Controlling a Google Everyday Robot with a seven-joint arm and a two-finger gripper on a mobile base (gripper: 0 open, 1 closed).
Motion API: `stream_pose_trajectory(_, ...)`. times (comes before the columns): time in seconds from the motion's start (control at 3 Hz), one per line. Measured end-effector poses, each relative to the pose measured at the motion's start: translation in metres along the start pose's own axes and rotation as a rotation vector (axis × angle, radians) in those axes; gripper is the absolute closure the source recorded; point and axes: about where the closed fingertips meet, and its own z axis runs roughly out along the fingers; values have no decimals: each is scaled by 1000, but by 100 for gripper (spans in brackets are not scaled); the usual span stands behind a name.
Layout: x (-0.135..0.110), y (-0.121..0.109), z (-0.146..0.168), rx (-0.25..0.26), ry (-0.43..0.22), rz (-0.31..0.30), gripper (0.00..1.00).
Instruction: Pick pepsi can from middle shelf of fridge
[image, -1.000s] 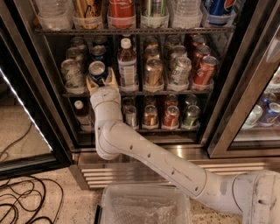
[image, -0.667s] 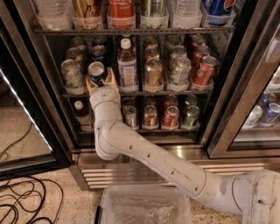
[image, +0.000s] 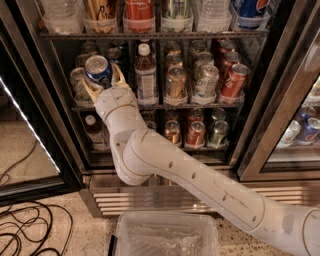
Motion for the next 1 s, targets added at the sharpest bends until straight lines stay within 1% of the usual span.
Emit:
stream_pose_trajectory(0.33, -37, 1, -18, -97, -15, 12, 100)
stream_pose_trajectory(0.67, -50, -23, -44, -161, 3, -122, 100)
stream_pose_trajectory(1.0, -26, -83, -69, -162, 94, -318, 100)
